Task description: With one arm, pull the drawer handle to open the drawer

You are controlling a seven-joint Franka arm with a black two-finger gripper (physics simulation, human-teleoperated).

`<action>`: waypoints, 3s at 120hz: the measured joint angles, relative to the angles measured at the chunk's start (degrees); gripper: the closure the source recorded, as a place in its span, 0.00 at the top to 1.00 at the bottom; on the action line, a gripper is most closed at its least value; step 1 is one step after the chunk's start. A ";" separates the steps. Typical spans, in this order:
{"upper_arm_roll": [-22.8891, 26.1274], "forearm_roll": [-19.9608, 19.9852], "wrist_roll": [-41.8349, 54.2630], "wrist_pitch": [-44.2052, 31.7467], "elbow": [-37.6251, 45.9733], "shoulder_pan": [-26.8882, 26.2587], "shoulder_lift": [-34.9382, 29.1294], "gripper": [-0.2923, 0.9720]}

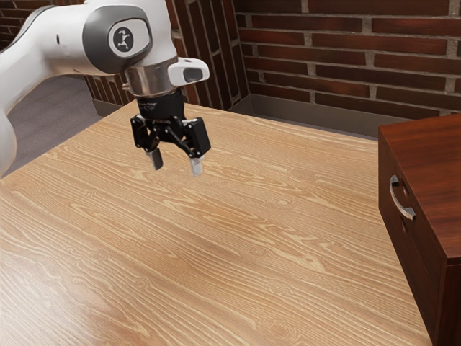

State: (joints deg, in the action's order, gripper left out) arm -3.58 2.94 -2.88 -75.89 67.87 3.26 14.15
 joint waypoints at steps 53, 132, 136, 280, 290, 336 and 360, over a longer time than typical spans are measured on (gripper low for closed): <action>-0.49 1.28 -0.83 0.62 -3.04 0.56 -4.39 0.77; 5.11 8.39 -24.91 -12.82 0.68 -5.74 -2.12 0.77; 5.09 8.33 -25.79 -13.73 1.11 -5.74 -1.78 0.77; 11.36 3.91 -53.03 -31.66 11.65 -8.66 1.68 0.77; 12.70 2.41 -54.37 -32.46 11.92 -8.72 1.77 0.77; 14.82 0.97 -58.46 -35.86 8.09 -9.22 6.51 0.77; 15.92 1.02 -59.74 -36.82 5.92 -9.15 7.67 0.75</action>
State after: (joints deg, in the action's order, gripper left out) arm 12.35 3.96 -62.62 -112.72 73.80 -5.88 21.82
